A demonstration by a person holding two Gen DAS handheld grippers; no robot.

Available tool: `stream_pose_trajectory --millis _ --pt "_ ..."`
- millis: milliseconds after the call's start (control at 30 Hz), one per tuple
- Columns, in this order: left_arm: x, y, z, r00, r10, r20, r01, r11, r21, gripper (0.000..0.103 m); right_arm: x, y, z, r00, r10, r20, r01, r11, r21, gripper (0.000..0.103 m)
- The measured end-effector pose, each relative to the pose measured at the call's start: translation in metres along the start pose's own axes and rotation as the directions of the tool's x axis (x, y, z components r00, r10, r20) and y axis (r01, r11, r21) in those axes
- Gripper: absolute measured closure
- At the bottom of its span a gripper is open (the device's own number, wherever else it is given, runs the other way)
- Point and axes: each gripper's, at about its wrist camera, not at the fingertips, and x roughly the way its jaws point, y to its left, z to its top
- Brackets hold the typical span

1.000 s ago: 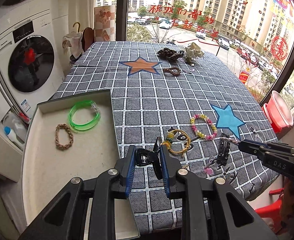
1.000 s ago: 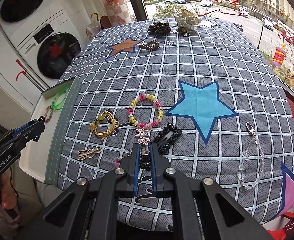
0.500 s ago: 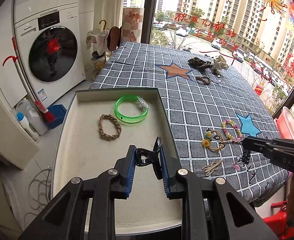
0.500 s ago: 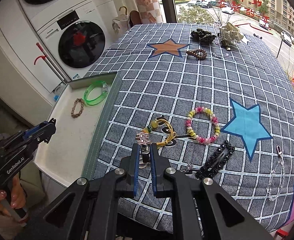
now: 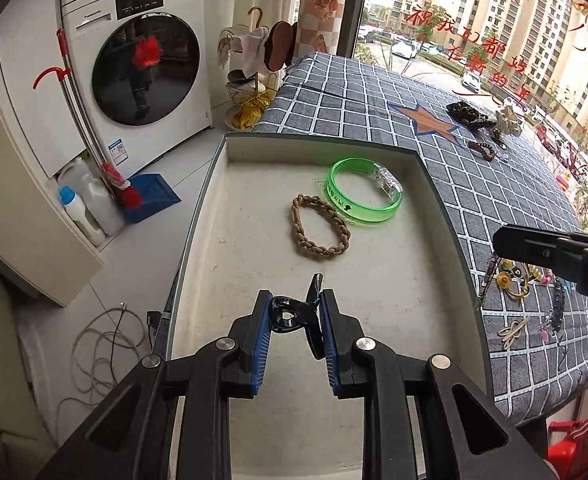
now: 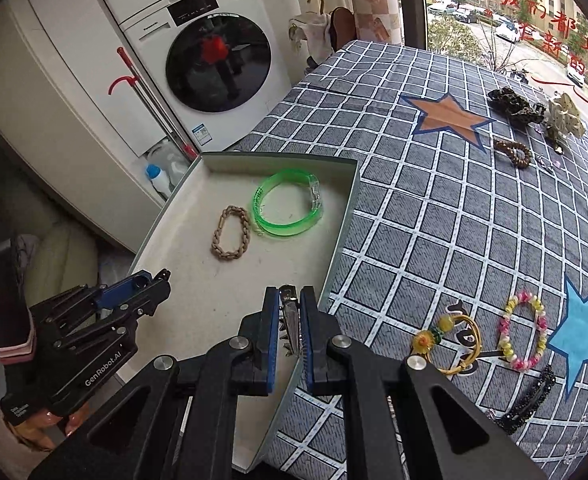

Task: Organize jewelry
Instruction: 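Carry the claw clip with the left tool while the right tool carries the star clip to the tray, then open the left tool dropping the claw clip while the right tool releases the star clip in the tray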

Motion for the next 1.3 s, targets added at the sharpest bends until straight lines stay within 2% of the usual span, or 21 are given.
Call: stream_pose_trajectory --millis 233,367,667,833,900,933,967,1000,1100,1167,1233,1300 --pt "0.030 0.003 0.004 0.998 0.020 -0.058 -0.020 1.000 0.005 0.072 0.044 0.015 0.021 0.997 -0.012 -0.074 0.010 0.999 -0.035 0.092" --pt "0.042 0.003 0.011 0.996 0.029 -0.079 -0.029 1.000 0.007 0.072 0.060 0.017 0.029 0.996 -0.017 -0.084 0.014 0.999 -0.041 0.092" --pt "0.061 0.002 0.038 0.992 0.094 -0.090 -0.094 0.996 0.007 0.072 0.106 0.003 0.042 0.986 -0.003 -0.166 0.009 0.999 0.035 0.092" --pt "0.070 0.005 0.050 0.987 0.121 -0.103 -0.123 0.992 -0.012 0.071 0.113 0.001 0.052 0.988 -0.025 -0.154 0.030 0.999 0.030 0.092" --pt "0.073 0.007 0.053 0.986 0.127 -0.112 -0.130 0.991 -0.020 0.067 0.115 -0.001 0.055 0.989 -0.021 -0.149 0.027 0.999 0.041 0.092" --pt "0.073 0.008 0.054 0.984 0.137 -0.110 -0.141 0.990 -0.027 0.055 0.116 -0.002 0.056 0.989 -0.020 -0.147 0.027 0.999 0.046 0.092" --pt "0.074 0.009 0.054 0.983 0.146 -0.114 -0.151 0.988 -0.032 0.033 0.116 -0.002 0.056 0.989 -0.019 -0.146 0.026 0.999 0.048 0.092" --pt "0.073 0.010 0.053 0.982 0.152 -0.113 -0.157 0.987 -0.038 0.027 0.115 -0.001 0.056 0.990 -0.018 -0.143 0.024 0.999 0.045 0.091" --pt "0.073 0.011 0.049 0.982 0.154 -0.113 -0.159 0.986 -0.040 0.027 0.113 -0.002 0.053 0.989 -0.017 -0.148 0.023 0.999 0.039 0.090" --pt "0.072 0.012 0.048 0.981 0.153 -0.118 -0.160 0.986 -0.048 0.027 0.110 -0.004 0.052 0.989 -0.012 -0.148 0.019 0.999 0.047 0.084" --pt "0.070 0.012 0.047 0.981 0.152 -0.117 -0.159 0.986 -0.052 0.027 0.104 -0.005 0.050 0.990 -0.004 -0.140 0.012 0.998 0.055 0.069" --pt "0.066 0.012 0.045 0.981 0.157 -0.114 -0.163 0.985 -0.052 0.027 0.094 -0.005 0.049 0.993 0.001 -0.121 0.006 0.998 0.056 0.059"
